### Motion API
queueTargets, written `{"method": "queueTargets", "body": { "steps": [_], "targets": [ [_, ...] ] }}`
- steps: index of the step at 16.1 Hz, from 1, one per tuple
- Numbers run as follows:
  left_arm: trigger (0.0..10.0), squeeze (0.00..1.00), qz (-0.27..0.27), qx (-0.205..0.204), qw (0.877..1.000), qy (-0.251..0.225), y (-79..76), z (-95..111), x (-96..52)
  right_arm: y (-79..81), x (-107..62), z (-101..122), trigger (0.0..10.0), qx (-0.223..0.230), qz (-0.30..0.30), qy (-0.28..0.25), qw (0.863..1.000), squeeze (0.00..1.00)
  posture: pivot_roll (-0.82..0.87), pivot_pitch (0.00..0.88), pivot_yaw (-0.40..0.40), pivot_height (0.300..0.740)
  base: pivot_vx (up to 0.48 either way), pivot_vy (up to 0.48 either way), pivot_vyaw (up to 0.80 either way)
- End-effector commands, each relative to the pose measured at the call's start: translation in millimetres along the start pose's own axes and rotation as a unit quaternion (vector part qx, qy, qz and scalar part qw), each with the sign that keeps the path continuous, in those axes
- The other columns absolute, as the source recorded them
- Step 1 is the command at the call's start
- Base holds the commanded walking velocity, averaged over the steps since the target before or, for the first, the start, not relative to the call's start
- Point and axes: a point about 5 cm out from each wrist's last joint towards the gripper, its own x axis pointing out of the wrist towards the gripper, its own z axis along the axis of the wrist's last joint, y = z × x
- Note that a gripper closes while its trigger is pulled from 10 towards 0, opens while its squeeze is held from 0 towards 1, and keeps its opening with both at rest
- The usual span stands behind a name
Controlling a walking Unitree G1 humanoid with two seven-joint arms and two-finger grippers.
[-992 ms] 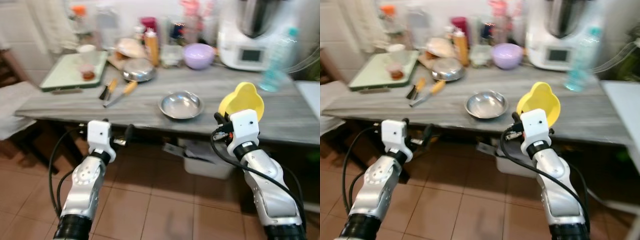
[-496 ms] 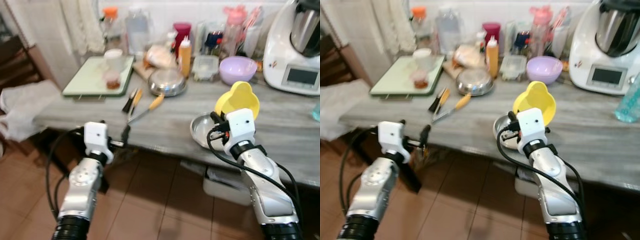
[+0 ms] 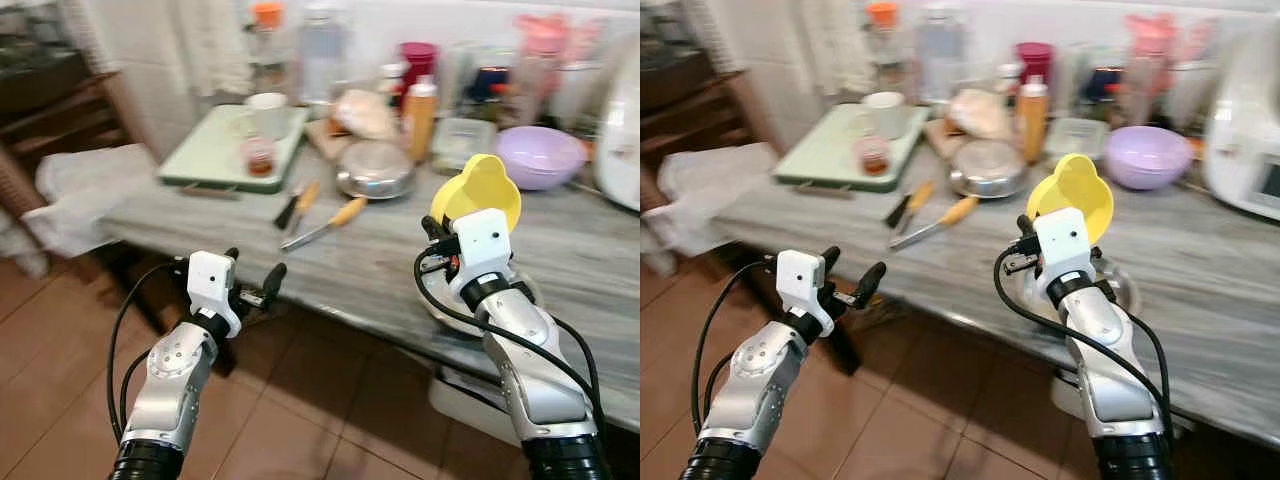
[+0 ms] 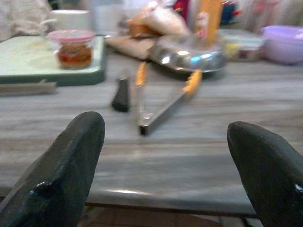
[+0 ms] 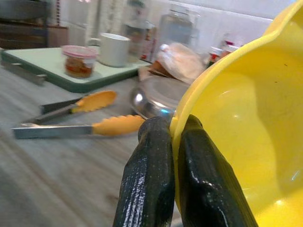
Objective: Setting the table
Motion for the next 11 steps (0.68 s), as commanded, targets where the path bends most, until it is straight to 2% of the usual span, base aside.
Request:
{"method": "queueTargets", "body": {
  "steps": [1, 4, 6, 9, 11],
  "targets": [
    [10.0, 0.00, -0.037, 0.006, 0.999, -0.006, -7.0, 8, 2.4, -3.5, 2.4, 6, 10.0, -0.004, -0.006, -0.008, 1.000, 0.00, -0.09, 0.000, 0.059, 0.740, 0.000, 0.000, 0.00],
    [10.0, 0.00, -0.093, -0.008, 0.996, 0.004, -14.6, 8, -0.5, -3.5, 6.9, 9, 10.0, -0.003, -0.002, -0.010, 1.000, 0.00, -0.08, 0.000, 0.050, 0.740, 0.000, 0.000, 0.00],
    [10.0, 0.00, -0.150, -0.008, 0.988, 0.016, -22.7, 8, -2.7, -0.3, 13.8, 13, 10.0, -0.005, 0.017, -0.012, 1.000, 0.00, -0.08, 0.000, 0.054, 0.740, 0.000, 0.000, 0.00],
    [10.0, 0.00, -0.173, -0.005, 0.985, 0.020, -24.6, 12, -3.6, 2.1, 20.7, 13, 10.0, 0.001, 0.025, -0.001, 1.000, 0.00, -0.08, 0.000, 0.057, 0.740, 0.000, 0.000, 0.00],
    [10.0, 0.00, -0.177, 0.002, 0.984, 0.024, -23.1, 14, -3.7, 9.0, 36.2, 15, 10.0, 0.040, 0.038, 0.016, 0.998, 0.00, -0.08, 0.000, 0.068, 0.740, 0.000, 0.000, 0.00]
  ]
}}
